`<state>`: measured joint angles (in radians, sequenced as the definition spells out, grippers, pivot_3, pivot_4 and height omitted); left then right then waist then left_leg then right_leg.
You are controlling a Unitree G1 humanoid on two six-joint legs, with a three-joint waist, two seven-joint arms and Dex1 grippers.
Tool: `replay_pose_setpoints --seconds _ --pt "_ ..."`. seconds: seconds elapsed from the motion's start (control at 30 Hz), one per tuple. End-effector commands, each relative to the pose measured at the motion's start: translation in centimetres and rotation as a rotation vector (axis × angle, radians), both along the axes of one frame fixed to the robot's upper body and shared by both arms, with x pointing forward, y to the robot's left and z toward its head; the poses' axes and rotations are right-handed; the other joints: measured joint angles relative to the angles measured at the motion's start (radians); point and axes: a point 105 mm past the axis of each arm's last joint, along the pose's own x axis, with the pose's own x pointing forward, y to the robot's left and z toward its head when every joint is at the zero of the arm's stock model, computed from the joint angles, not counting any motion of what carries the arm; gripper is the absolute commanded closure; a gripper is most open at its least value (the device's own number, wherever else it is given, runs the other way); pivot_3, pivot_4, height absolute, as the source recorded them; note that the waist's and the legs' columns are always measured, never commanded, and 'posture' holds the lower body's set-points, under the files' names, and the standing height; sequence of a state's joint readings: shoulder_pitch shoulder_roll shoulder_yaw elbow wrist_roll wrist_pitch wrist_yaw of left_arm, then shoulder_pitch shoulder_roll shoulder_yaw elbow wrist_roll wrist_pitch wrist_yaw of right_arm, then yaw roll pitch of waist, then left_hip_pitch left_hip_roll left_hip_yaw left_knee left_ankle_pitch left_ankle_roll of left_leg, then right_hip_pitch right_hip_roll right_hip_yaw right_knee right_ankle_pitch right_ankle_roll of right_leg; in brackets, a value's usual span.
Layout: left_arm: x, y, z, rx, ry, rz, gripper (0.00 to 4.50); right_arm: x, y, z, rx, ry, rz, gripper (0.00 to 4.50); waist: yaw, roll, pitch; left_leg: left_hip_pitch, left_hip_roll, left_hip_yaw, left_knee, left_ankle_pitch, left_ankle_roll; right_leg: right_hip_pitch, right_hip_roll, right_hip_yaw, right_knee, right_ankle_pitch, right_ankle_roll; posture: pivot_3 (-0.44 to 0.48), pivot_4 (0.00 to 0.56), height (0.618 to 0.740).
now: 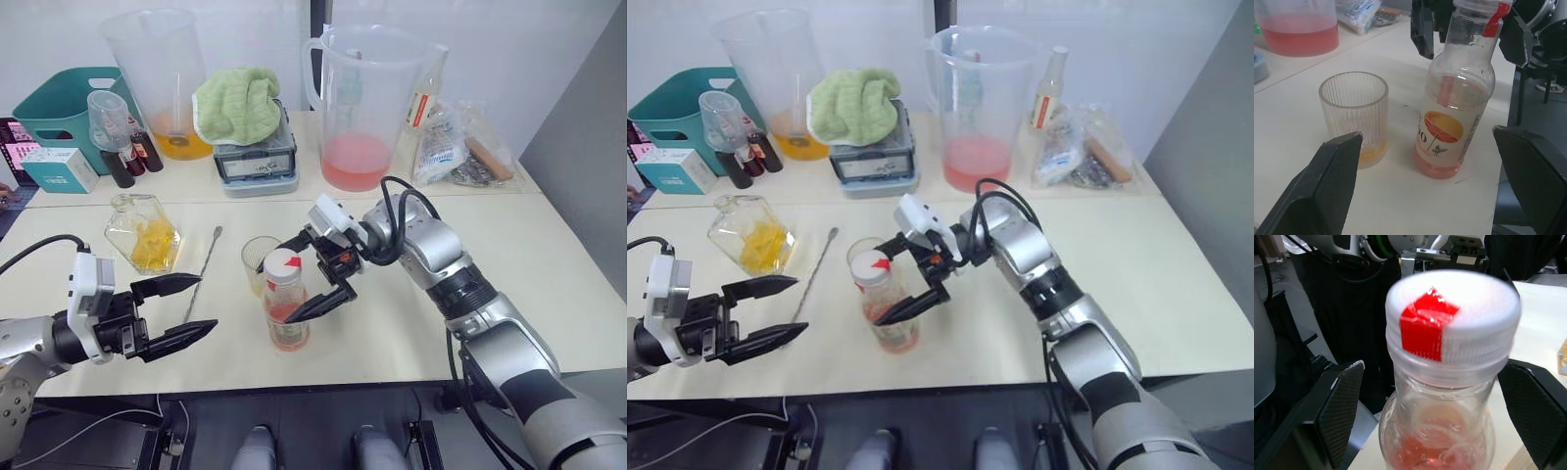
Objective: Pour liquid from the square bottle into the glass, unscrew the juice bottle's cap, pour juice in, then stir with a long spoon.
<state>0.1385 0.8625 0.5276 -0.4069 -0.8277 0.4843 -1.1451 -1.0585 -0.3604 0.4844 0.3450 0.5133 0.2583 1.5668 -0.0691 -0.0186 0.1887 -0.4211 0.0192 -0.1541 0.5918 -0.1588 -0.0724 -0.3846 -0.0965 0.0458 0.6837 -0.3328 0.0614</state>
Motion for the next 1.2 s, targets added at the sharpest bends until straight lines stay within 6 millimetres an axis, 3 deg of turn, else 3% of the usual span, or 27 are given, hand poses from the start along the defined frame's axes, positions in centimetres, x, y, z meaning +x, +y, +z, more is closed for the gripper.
replay_pose_setpoints --seconds 0.03,0.3,0.53,0.7,0.9,1.2 --pt "-0.5 -0.2 0.9 -0.001 -0.042 -0.003 0.0 -0.5 -0.3 1.7 0.034 -0.028 0.079 0.56 -0.001 0.0 0.0 0.0 0.0 0.0 0.0 0.0 0.0 0.0 0.0 0.0 0.0 0.0 0.0 0.0 0.15 0.74" --pt "-0.6 -0.3 0.9 -0.002 -0.04 -0.002 0.0 0.0 -0.5 2.3 0.075 0.001 0.062 3.12 -0.001 0.0 0.0 0.0 0.0 0.0 0.0 0.0 0.0 0.0 0.0 0.0 0.0 0.0 0.0 0.0 0.15 0.74" --pt "-0.4 -0.4 0.7 -0.002 -0.035 -0.015 0.0 -1.0 -1.4 3.2 0.125 0.041 0.05 3.14 0.0 0.0 0.0 0.0 0.0 0.0 0.0 0.0 0.0 0.0 0.0 0.0 0.0 0.0 0.0 0.0 0.15 0.74" --pt "-0.1 -0.5 0.5 -0.007 -0.033 -0.031 0.0 -3.5 -1.0 4.8 0.235 0.088 -0.21 3.14 0.003 0.0 0.0 -0.002 0.0 -0.001 0.0 0.0 0.0 -0.002 0.0 0.0 0.0 0.0 0.0 0.0 0.15 0.74" --pt "0.1 -0.6 0.4 -0.009 -0.028 -0.05 0.0 -2.9 -0.1 3.0 0.185 0.037 -0.582 3.14 0.0 0.0 0.0 -0.002 0.0 -0.001 0.0 0.0 0.0 -0.002 0.001 0.0 0.002 0.0 0.0 0.0 0.15 0.74" --pt "0.5 -0.8 0.5 -0.007 -0.025 -0.085 0.0 -2.9 1.4 2.1 0.208 0.013 -0.704 3.14 0.0 0.0 0.0 -0.002 0.0 -0.001 0.0 0.0 0.0 -0.002 0.0 0.0 0.002 0.0 0.0 0.0 0.15 0.74"
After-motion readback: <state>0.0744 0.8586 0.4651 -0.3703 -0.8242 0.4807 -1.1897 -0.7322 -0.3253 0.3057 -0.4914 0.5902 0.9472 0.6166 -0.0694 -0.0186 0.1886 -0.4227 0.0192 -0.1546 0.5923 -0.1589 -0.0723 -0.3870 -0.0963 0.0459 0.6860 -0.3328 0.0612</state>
